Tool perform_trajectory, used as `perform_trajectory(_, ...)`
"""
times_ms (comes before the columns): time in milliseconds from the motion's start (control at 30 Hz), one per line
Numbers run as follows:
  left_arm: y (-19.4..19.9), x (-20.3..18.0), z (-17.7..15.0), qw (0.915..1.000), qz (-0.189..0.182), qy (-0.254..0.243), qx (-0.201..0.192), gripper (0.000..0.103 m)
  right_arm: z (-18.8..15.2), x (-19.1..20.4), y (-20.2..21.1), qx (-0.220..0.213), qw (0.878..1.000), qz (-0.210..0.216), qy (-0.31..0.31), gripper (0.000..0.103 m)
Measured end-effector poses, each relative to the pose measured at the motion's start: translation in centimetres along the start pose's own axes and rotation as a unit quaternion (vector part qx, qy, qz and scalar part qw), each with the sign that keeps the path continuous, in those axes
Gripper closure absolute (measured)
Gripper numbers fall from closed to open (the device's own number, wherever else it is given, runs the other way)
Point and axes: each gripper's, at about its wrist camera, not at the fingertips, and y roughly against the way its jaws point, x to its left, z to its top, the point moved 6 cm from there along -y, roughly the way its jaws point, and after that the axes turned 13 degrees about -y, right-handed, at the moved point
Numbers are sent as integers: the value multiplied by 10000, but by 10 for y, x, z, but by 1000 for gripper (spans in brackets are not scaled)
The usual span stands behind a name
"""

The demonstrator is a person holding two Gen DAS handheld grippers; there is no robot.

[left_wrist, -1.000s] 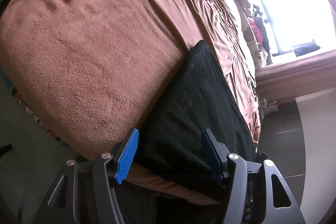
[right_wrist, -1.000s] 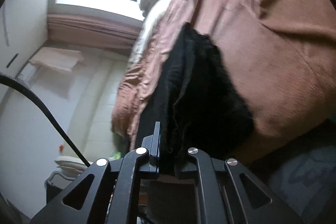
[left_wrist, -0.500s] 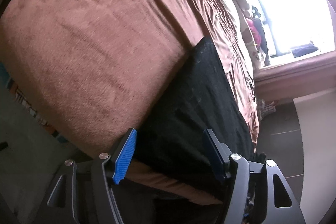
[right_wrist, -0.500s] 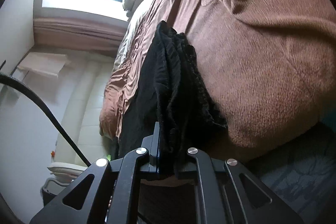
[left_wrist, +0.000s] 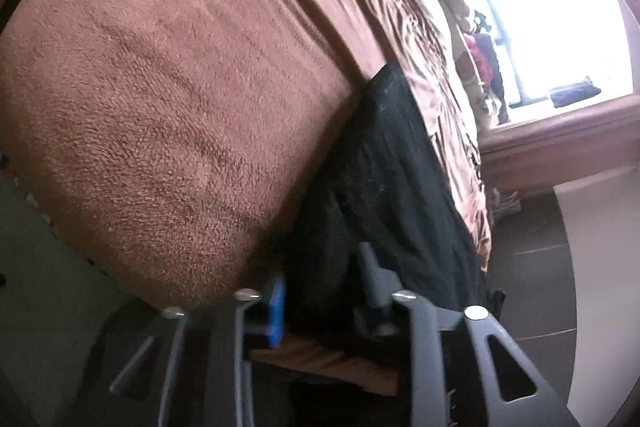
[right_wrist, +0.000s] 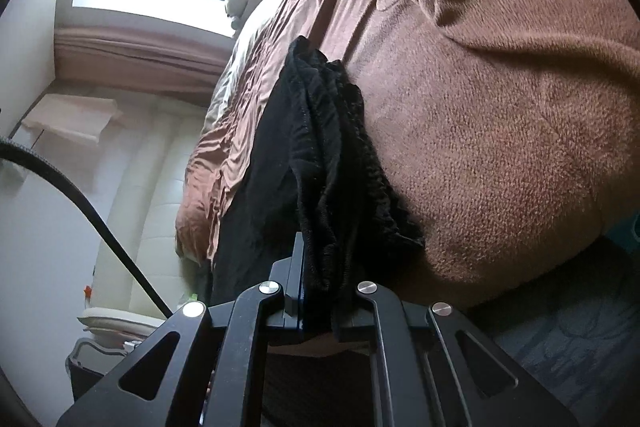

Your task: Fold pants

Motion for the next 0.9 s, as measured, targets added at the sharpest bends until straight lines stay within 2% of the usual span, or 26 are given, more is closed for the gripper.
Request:
perform_trajectory(133, 18, -9, 1, 9995, -243, -83, -184, 89, -1, 10, 6, -25, 10000, -10, 77, 98)
perform_trajectory(267, 24, -15, -4, 9993, -176, -283, -154, 90, -2, 15, 13, -89, 9997, -36, 222, 97)
perform_trajectory(433, 10, 2, -13, 9998, -123, -176, 38, 89, -7, -7, 7, 13, 9980, -581, 253, 96)
perform_trajectory(500, 6, 4, -11, 9997, -120, -193, 69, 86, -7, -6, 12, 20, 9981, -554, 259, 92)
perform_trajectory(600, 7, 1, -7, 9994, -21, -314, 120, 80, -3, 3, 32, -305, 9918, -1022, 707, 85)
perform_trajectory(667, 7, -1, -6, 9993, -32, -345, 168, 73, 3, 9, 48, -395, 9919, -921, 786, 80)
perform_trajectory(700, 7, -2, -6, 9992, -54, -344, 172, 71, 5, 12, 53, -418, 9917, -890, 824, 73)
perform_trajectory(733, 6, -3, -5, 9992, -61, -356, 162, 64, 8, 15, 56, -455, 9909, -898, 893, 66)
perform_trajectory(767, 4, -4, -5, 9992, -69, -362, 150, 58, 11, 19, 59, -528, 9892, -924, 1012, 64)
perform_trajectory(900, 0, -5, -6, 9994, -99, -313, 119, 55, 18, 36, 56, -586, 9866, -870, 1247, 64)
